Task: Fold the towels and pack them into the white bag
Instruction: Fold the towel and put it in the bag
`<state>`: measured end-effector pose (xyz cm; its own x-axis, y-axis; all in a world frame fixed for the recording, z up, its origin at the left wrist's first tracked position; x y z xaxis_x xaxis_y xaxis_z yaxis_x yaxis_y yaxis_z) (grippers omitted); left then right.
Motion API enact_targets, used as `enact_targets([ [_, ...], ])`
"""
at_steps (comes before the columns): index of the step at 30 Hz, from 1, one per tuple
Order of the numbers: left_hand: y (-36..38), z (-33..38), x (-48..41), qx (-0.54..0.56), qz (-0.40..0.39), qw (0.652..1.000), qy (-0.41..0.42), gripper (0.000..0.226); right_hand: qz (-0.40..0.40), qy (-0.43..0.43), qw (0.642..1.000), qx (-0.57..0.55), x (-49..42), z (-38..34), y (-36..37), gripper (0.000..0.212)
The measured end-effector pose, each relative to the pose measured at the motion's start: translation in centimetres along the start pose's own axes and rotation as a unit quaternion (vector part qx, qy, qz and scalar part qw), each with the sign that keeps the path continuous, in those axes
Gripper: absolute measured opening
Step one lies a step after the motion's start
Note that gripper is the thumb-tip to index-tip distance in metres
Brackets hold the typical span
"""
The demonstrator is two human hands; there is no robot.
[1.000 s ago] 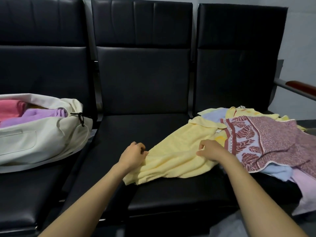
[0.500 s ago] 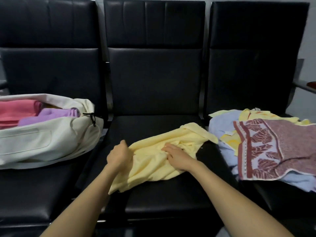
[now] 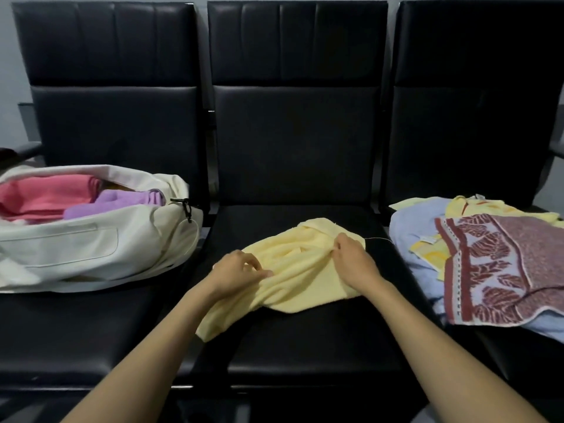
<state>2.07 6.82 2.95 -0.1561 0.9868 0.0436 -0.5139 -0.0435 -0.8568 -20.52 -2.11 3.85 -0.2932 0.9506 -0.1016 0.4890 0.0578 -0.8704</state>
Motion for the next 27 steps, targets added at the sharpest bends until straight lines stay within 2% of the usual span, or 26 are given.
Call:
enact_targets([
  [2,1.4,0.8,0.4,-0.046,-0.071,0.996,0.006,0.047,0.023,0.057,0.989,-0.133,0.0,2.4,-1.6,0.005],
  [4,1.6,0.8,0.3,-0.036,-0.072,0.997,0.014,0.028,0.037,0.081,0.969,-0.232,0.2,4.0,-2.8,0.004],
  [6,0.5,0.8,0.3,0.023,-0.011,0.999,0.031,0.022,0.025,0.072,0.947,-0.311,0.4,4.7,-3.4,0.005],
  [9,-2.4,1.4,1.0,0.101,0.130,0.985,0.060,0.016,-0.066,0.023,0.912,-0.404,0.6,4.2,-3.4,0.018],
  [11,-3.8,1.4,1.6,0.142,0.190,0.970,0.061,0.014,-0.111,-0.001,0.922,-0.370,0.8,3.8,-3.0,0.027],
  [14,-4.6,0.7,1.8,0.152,0.227,0.961,0.044,0.005,-0.125,-0.023,0.957,-0.261,0.8,3.6,-1.9,0.026],
  [16,-5.3,0.7,2.2,0.146,0.266,0.952,0.039,0.006,-0.080,-0.049,0.974,-0.208,0.7,3.1,-2.0,0.025],
  [18,-6.4,0.9,2.8,0.172,0.299,0.937,0.049,0.010,-0.012,-0.062,0.971,-0.230,0.7,2.4,-3.5,0.024],
  [19,-6.8,1.3,2.9,0.208,0.279,0.935,0.066,0.013,-0.008,-0.067,0.960,-0.273,0.8,2.0,-4.0,0.022],
  [20,-6.7,1.8,2.7,0.256,0.221,0.937,0.087,0.018,-0.035,-0.073,0.945,-0.318,1.0,1.5,-4.2,0.019],
  [22,-4.7,2.6,2.8,0.353,0.022,0.931,0.091,0.030,-0.154,-0.090,0.913,-0.368,1.8,0.2,-3.6,0.018],
  [23,-3.4,2.4,3.2,0.364,-0.059,0.928,0.060,0.041,-0.209,-0.089,0.900,-0.372,2.4,-0.2,-3.1,0.021],
  [24,-2.1,1.6,3.3,0.334,-0.105,0.936,0.022,0.050,-0.241,-0.076,0.896,-0.364,2.7,-0.1,-2.5,0.025],
  [25,-1.2,0.4,3.2,0.263,-0.111,0.958,-0.012,0.052,-0.248,-0.054,0.902,-0.349,2.9,0.2,-2.0,0.029],
  [26,-0.8,-1.1,2.7,0.146,-0.084,0.985,-0.037,0.046,-0.233,-0.030,0.919,-0.316,2.7,0.8,-1.5,0.031],
  [27,-0.8,-2.4,2.2,0.019,-0.048,0.997,-0.054,0.036,-0.206,-0.019,0.943,-0.259,2.4,1.3,-1.0,0.029],
])
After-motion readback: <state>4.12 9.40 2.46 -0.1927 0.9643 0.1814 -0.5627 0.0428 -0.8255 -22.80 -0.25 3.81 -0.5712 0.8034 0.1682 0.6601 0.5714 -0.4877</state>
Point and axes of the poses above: each hand's wrist, its own x-axis away from the middle knuckle, its own y-axis out of the palm, z = x × y, the point moved 8 cm from there along -x, towards the middle knuckle
